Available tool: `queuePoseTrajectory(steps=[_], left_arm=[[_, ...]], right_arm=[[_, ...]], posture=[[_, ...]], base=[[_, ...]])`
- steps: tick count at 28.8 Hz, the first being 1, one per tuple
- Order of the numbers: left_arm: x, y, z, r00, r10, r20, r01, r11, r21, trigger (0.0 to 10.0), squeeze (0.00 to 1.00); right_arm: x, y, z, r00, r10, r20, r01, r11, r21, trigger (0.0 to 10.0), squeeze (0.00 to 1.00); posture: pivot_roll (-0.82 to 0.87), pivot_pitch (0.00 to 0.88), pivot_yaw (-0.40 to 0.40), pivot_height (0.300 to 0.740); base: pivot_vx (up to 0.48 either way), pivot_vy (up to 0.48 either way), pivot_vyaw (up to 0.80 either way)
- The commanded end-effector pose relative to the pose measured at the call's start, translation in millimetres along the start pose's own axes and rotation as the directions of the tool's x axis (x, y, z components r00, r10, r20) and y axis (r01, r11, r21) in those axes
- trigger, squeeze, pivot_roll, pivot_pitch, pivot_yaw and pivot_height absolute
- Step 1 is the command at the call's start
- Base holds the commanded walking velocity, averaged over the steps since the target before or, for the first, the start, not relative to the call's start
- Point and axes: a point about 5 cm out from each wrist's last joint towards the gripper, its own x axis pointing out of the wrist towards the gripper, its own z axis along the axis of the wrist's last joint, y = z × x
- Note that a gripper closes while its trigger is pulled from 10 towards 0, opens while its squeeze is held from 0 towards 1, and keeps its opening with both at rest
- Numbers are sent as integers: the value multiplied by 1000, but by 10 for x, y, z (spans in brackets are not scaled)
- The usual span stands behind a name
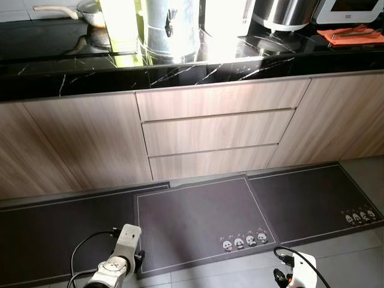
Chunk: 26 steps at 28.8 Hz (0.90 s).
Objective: Kitchen organization
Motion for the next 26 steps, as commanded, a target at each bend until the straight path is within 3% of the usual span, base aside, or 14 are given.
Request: queuePoseTrajectory(steps=[1, 4, 8, 12, 26], left_arm=[[-13, 0, -67, 1000, -11, -13, 12, 1000, 19, 10000, 0], [-10, -4, -51, 1000, -15, -8, 15, 1000, 19, 10000, 0], [-6, -17, -30, 1000, -16, -7, 17, 994, 103, 10000, 0], [-6, -13, -32, 1000, -16, -9, 17, 996, 87, 10000, 0], [-12, 8, -60, 1000, -8, -22, 10, 996, 89, 10000, 0]], right_arm=[[-19, -8, -95, 1000, -10, -24, 10, 1000, 4, 10000, 0], [-19, -4, -101, 1000, -11, -26, 12, 1000, 4, 10000, 0], [-16, 8, -99, 1000, -14, -26, 14, 1000, 7, 10000, 0], [-14, 17, -95, 1000, -14, -23, 14, 1000, 9, 10000, 0], [-12, 31, -97, 1000, -12, -24, 13, 1000, 10, 10000, 0]], posture=[[-58, 0, 29, 740], [-59, 0, 30, 740], [-58, 0, 34, 740], [-58, 0, 37, 740], [-51, 0, 38, 740]], base=[[0, 0, -775], [0, 0, -775], [0, 0, -775], [0, -385, -775], [0, 0, -775]])
